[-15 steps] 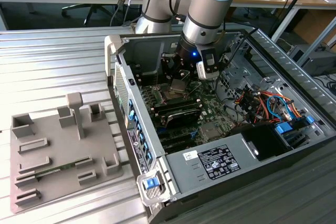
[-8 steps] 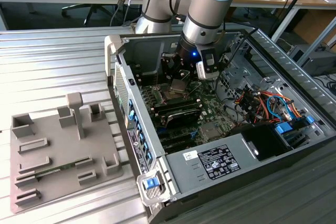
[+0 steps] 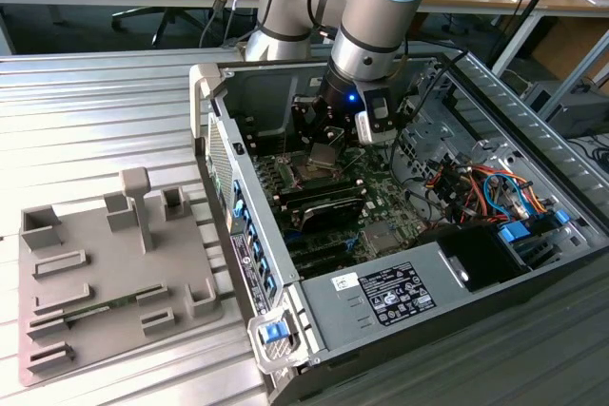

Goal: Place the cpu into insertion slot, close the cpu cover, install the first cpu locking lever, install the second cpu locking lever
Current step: 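Place the cpu into insertion slot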

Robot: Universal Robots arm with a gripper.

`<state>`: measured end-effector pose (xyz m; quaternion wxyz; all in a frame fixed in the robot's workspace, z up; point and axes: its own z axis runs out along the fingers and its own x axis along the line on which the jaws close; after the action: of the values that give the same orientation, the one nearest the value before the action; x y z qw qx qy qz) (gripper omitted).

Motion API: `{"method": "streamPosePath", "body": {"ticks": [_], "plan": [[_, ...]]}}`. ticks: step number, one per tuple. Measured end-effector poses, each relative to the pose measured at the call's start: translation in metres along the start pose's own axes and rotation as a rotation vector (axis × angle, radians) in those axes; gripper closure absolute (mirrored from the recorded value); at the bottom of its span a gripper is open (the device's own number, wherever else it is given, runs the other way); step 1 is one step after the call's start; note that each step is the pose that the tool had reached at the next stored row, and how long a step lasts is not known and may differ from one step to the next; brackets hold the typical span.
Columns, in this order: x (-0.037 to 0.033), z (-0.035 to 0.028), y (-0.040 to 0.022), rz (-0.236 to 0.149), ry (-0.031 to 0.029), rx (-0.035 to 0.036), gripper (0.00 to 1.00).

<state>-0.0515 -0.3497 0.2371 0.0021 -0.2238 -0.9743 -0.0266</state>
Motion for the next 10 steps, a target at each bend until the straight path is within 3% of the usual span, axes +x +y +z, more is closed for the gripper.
{"method": "streamPosePath", "body": {"ticks": [10], "plan": [[0.0000,0.0000,0.0000,0.010,-0.0005,-0.0001,0.47]]}}
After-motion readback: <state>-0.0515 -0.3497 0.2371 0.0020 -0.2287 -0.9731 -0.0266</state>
